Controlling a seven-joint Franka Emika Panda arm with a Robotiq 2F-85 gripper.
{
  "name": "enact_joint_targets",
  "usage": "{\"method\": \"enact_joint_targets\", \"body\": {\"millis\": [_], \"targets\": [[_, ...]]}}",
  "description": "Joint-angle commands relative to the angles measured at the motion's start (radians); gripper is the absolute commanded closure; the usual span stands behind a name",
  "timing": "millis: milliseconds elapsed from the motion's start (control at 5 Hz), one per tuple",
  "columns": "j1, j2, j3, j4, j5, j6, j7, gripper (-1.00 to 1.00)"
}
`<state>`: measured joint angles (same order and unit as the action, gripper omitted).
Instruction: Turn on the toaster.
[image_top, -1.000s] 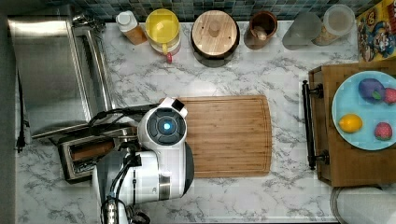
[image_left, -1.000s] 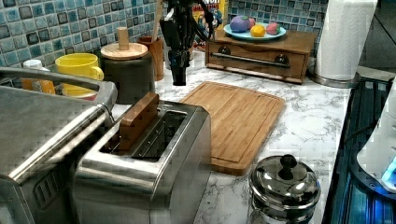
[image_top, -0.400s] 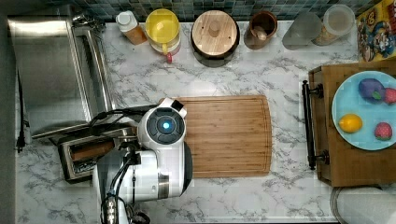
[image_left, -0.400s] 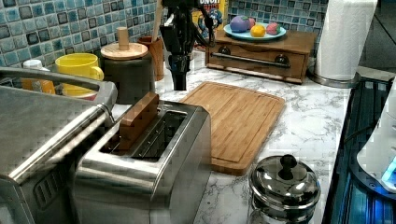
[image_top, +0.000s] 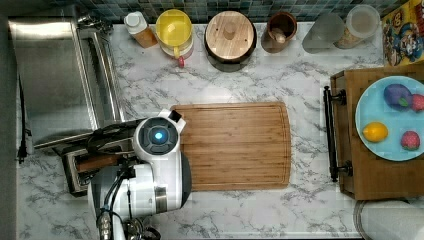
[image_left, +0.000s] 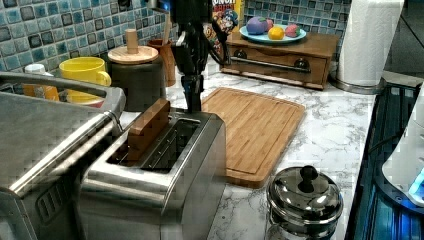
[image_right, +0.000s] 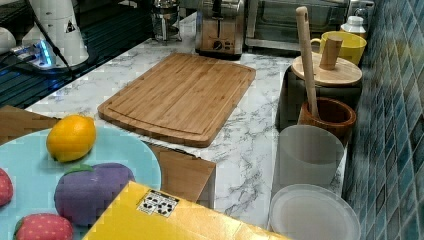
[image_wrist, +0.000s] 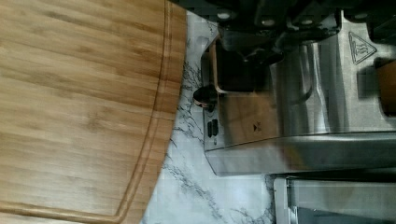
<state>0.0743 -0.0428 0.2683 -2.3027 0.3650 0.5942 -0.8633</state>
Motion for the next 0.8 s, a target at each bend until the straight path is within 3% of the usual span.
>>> {"method": "enact_joint_targets", "body": {"millis": [200, 600, 800], "targets": [[-0.006, 0.052, 0.007, -0.022, -0.038, 0.052, 0.056, 1.0], [-0.01, 0.094, -0.015, -0.022, -0.006, 0.037, 0.03, 1.0], [0.012, 0.166, -0.014, 0.01, -0.046, 0.037, 0.054, 1.0]]}}
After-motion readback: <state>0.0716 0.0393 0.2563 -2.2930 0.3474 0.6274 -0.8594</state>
